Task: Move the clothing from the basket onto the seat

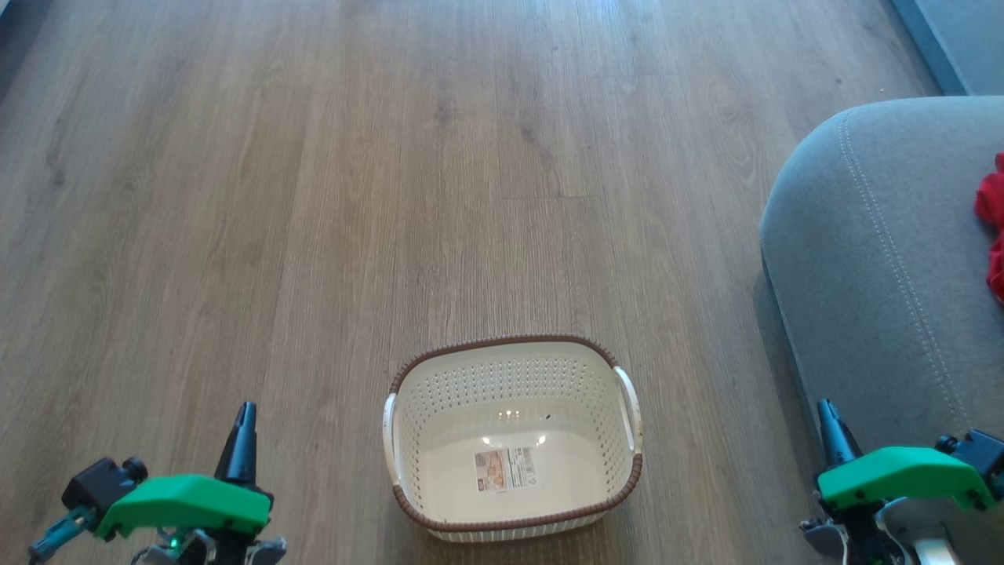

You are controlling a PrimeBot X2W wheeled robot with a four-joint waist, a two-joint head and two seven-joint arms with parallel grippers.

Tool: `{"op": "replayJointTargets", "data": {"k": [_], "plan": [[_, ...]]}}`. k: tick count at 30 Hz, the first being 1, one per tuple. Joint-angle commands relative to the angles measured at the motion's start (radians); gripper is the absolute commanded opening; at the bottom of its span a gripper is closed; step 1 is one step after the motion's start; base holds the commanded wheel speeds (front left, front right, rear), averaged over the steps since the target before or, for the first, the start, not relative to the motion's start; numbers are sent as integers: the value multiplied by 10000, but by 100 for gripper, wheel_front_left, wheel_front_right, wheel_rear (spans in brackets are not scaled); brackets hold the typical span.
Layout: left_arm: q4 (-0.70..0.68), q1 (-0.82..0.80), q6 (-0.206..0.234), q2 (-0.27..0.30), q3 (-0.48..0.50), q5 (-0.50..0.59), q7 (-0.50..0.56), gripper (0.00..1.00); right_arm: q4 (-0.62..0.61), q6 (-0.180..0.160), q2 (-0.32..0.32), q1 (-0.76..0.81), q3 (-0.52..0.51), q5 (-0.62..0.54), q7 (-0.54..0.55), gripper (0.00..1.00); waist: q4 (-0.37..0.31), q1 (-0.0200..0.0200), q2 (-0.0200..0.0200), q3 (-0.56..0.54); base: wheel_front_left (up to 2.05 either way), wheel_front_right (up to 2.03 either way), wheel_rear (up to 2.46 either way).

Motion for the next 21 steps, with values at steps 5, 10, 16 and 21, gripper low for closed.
{"op": "replayJointTargets", "data": {"k": [5, 10, 16, 21], "plan": [[-411, -663, -44, 24, 362, -717, 201, 0, -408, 44, -57, -525, 15, 738, 182, 0, -14, 0, -1, 8, 0, 0, 0], [-456, -724, -46, 24, 431, -1296, 348, 0, -447, 47, -58, -569, -34, 1322, 325, 0, -28, 0, -1, 16, 0, 0, 0], [-509, -798, -50, 24, 515, -1992, 526, 0, -494, 50, -59, -621, -92, 2022, 498, 0, -45, 0, -1, 25, 0, 0, 0], [-554, -860, -53, 24, 584, -2571, 673, 0, -533, 53, -61, -665, -141, 2606, 642, 0, -59, 0, -1, 33, 0, 0, 0]]}}
